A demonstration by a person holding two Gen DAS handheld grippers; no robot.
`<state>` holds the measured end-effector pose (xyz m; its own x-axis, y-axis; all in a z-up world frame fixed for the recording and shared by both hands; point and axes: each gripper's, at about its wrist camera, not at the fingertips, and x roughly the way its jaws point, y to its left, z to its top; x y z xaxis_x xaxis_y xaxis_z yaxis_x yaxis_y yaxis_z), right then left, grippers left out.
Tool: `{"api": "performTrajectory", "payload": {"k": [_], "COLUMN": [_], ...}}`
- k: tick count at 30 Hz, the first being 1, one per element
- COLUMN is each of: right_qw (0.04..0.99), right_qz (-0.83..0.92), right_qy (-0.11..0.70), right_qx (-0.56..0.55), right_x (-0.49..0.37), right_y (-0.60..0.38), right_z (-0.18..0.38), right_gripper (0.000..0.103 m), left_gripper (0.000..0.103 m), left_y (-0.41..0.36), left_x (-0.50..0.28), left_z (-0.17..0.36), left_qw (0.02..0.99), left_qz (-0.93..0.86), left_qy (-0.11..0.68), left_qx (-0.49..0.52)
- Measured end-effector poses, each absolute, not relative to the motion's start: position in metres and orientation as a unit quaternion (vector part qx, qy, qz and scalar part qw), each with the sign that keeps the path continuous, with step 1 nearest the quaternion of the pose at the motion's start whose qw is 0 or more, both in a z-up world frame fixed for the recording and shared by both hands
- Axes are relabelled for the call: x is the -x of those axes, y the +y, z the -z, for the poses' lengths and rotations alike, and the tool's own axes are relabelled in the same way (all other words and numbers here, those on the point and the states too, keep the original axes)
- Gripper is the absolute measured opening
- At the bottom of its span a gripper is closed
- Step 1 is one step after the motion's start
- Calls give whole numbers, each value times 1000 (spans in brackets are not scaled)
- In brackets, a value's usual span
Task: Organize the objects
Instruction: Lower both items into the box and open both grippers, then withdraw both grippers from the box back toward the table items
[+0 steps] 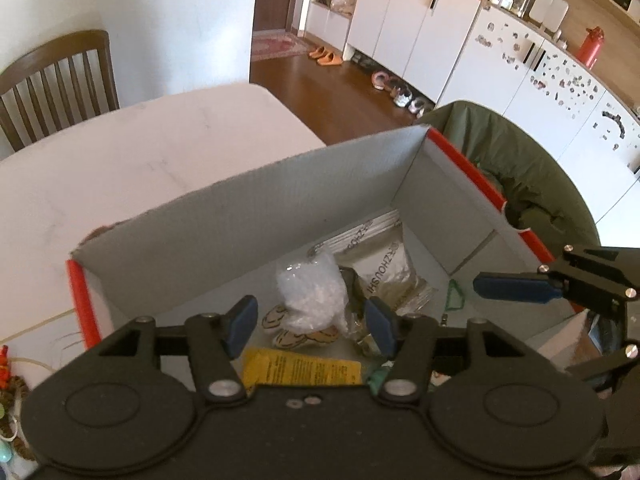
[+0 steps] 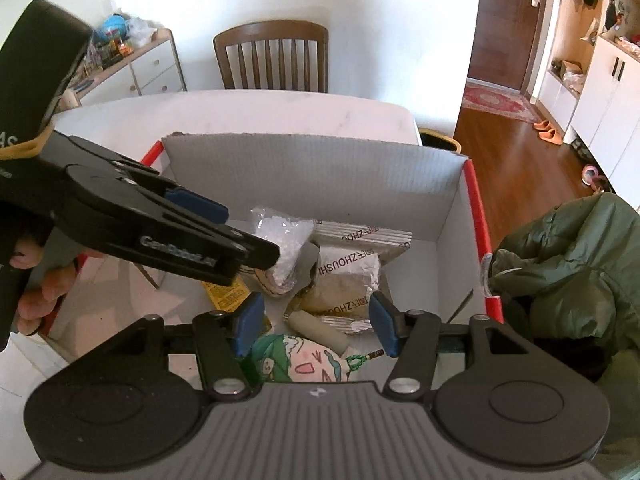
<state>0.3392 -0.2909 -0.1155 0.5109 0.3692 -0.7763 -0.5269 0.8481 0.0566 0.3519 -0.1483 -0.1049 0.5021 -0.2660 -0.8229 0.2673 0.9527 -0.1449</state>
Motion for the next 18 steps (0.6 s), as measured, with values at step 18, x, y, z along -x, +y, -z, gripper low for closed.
{"api": "performTrajectory", "payload": {"k": [18], "right_qw": [889], "right_qz": [-267], "right_qy": [368], "right_qx": [45], "right_x": [-289], "right_y": [-288], "right_z": [58], "right_gripper": [60], "left_gripper": [64], "left_y": [-105], "left_x": [-271], "left_z": [36], "left_qw": [908], "left_qz": [154], "left_qy": [390], "left_qx": [27]}}
